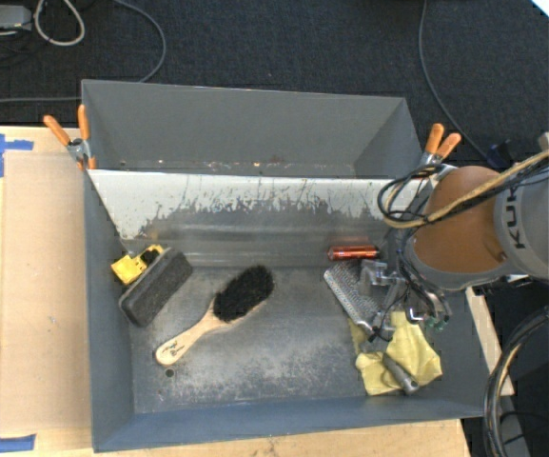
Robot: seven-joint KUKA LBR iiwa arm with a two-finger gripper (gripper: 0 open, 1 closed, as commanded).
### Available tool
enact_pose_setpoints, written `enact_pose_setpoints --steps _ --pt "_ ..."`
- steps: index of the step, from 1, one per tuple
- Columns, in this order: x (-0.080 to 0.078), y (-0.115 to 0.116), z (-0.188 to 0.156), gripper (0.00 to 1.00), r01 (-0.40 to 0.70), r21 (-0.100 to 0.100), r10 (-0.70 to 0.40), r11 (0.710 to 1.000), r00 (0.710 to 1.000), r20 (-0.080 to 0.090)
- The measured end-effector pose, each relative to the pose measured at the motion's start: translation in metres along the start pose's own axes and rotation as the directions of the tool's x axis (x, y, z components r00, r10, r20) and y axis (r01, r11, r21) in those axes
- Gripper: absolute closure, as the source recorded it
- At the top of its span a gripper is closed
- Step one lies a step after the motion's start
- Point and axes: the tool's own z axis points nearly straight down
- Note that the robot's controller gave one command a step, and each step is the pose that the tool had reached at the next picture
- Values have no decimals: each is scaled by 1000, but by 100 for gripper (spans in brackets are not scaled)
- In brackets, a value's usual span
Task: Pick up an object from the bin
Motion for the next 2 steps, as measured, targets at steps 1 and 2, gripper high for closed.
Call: enact_pose_setpoints --steps 1,2 --pt "4 16 -2 0 -56 -1 56 998 998 8" --pt "-3 -40 -4 0 -39 -11 39 999 999 12"
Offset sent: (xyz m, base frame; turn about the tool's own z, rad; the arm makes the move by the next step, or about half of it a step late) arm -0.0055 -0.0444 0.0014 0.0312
